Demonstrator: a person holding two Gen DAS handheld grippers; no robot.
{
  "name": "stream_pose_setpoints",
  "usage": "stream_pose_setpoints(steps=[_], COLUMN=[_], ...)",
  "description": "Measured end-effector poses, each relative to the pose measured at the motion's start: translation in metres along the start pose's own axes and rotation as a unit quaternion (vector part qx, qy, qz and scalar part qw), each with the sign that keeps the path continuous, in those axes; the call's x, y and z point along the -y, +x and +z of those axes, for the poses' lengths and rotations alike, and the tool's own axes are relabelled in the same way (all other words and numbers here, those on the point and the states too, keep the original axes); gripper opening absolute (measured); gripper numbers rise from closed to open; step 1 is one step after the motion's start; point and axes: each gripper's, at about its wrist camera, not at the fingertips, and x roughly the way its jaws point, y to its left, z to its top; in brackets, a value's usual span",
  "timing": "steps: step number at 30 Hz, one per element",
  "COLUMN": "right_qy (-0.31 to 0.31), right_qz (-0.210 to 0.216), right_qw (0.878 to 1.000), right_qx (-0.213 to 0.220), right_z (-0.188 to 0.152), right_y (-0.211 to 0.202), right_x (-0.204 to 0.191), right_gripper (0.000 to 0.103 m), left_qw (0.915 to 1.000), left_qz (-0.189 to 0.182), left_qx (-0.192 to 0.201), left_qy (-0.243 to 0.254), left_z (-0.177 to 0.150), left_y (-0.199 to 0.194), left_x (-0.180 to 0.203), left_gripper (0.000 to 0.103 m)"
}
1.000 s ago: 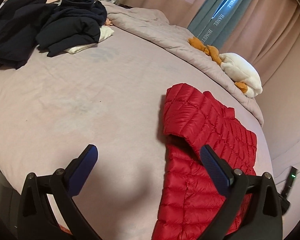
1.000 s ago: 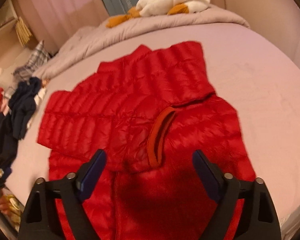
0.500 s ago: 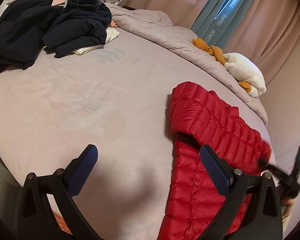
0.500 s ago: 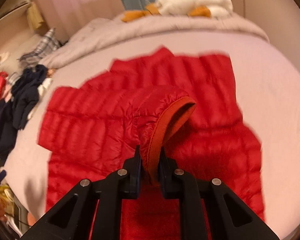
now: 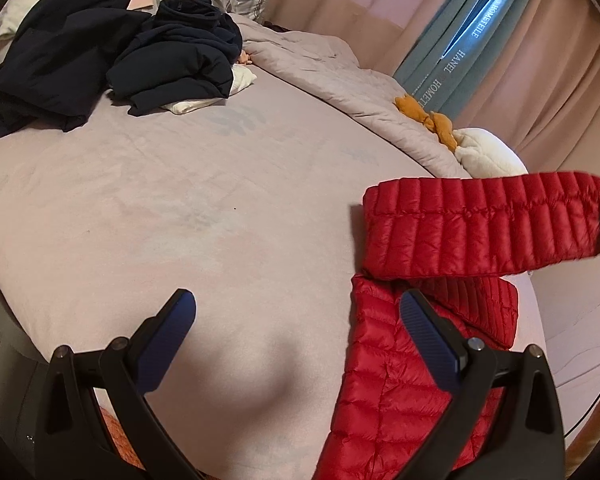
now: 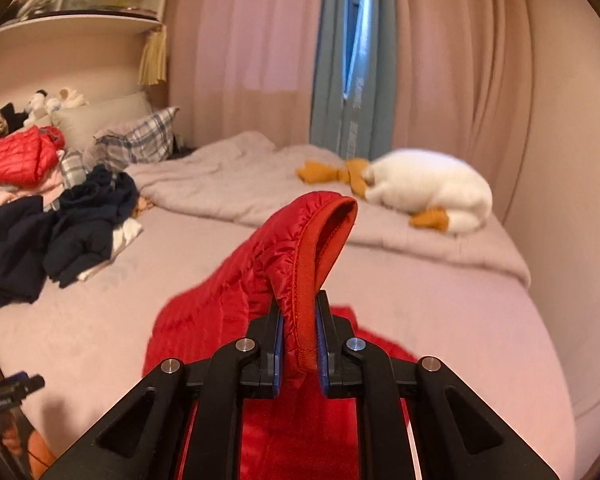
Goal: Fold large clothes
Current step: 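Lift the jacket hem with the right gripper and fold it toward the collar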
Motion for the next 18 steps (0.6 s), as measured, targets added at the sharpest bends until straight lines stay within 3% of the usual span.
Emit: stream_pose_setpoints(steps=[8,18], right_qy=[-0.007,0.007], right_qz=[-0.025,-0.070], right_qw=[0.999,0.997], right_qx=[0.020,-0.017], right_z=[0.025,0.017], right_y=[0.012,0.042], right_x=[0.008,0.031], right_gripper=[0.013,0.013], left_qw=[0.9999,0.9995], left_qz=[-0.009,-0.018], left_qx=[-0.007,-0.016], left_qy=[0.002,0.020], left_z=[0.001,0.008], left_y=[0.006,0.019], left_x=[0.005,0.022], left_gripper=[0.102,0.102])
